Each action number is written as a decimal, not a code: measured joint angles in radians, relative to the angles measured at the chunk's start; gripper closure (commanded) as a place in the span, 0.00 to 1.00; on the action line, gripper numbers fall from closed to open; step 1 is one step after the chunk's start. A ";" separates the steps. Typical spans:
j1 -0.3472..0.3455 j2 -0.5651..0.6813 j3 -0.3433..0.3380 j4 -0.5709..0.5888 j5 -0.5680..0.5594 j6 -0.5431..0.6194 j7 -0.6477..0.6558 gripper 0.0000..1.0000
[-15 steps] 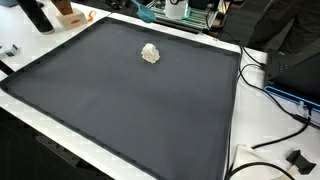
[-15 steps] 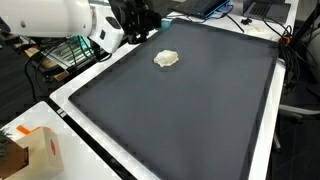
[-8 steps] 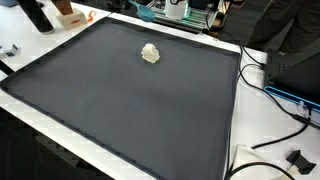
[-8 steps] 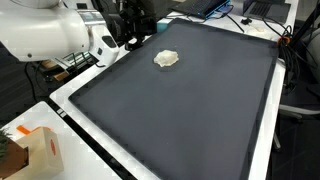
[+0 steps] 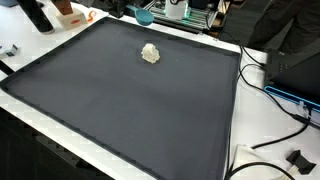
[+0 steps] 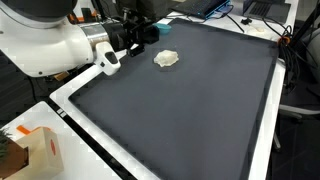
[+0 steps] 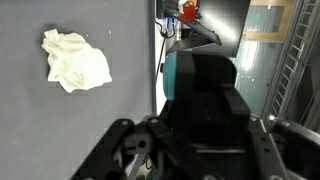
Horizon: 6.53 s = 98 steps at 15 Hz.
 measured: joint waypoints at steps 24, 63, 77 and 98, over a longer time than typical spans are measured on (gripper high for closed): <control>0.011 0.114 0.055 0.048 0.021 0.174 0.273 0.75; 0.272 -0.337 0.279 -0.135 -0.834 0.955 0.808 0.75; 0.302 -0.327 0.313 -0.216 -1.749 1.169 1.666 0.75; 0.429 -0.111 0.354 -0.115 -2.226 0.753 2.271 0.75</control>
